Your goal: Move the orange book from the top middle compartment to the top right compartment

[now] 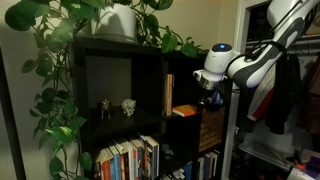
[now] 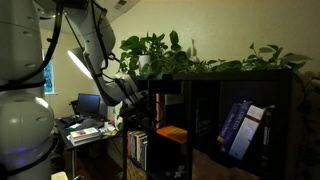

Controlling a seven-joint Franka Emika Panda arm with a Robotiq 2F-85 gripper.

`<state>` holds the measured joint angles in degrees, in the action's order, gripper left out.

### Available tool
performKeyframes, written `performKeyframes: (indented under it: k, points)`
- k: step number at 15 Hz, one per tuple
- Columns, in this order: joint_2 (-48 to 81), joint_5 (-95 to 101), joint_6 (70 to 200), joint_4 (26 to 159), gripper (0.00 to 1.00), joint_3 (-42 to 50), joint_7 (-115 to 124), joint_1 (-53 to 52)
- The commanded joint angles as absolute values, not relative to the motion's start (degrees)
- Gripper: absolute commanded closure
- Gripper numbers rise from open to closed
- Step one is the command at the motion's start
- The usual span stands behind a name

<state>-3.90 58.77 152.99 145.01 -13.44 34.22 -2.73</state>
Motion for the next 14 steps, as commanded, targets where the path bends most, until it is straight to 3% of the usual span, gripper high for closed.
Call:
performKeyframes:
  k: [1,14]
  points:
    - [-0.6,65.0,153.0,142.3,0.00,-13.3,37.8,-2.1]
    - [15.8,83.7,153.0,130.3,0.00,-10.8,46.8,-3.3]
